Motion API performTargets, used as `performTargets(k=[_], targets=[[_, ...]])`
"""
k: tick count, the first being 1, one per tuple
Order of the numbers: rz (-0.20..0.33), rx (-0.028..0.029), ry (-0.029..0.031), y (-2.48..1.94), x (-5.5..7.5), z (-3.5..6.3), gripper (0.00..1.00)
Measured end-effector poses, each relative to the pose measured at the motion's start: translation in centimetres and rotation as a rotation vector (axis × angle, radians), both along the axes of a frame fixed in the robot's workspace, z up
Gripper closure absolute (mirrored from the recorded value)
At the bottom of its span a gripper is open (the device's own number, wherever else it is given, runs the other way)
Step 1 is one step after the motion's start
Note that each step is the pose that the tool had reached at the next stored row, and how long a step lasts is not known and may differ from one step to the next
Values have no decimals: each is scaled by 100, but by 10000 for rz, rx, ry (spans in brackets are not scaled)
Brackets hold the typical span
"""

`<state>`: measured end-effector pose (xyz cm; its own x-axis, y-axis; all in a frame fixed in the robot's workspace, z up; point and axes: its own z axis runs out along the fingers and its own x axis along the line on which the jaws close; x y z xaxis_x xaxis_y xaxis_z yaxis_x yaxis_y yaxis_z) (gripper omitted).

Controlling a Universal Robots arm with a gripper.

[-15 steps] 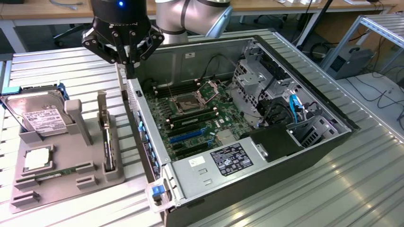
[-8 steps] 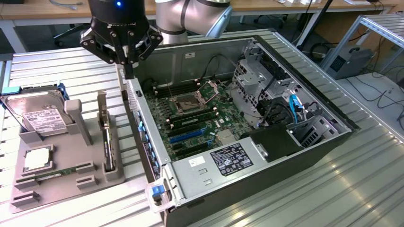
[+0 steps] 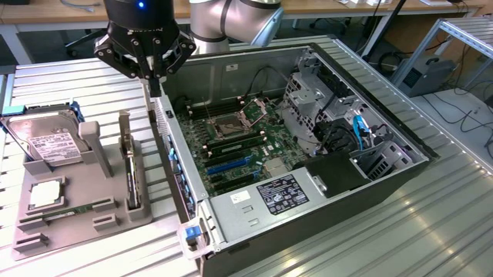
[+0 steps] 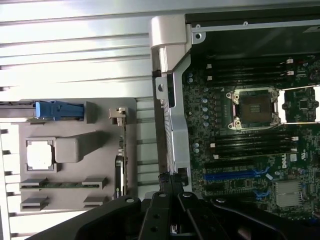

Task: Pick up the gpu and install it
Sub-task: 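Reach for the gpu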

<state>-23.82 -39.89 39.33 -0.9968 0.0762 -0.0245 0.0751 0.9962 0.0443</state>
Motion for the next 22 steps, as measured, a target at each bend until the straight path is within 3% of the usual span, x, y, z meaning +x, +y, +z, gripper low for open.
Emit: performTargets(k=[22], targets=[[0,-1,0,0,-78,0,89]])
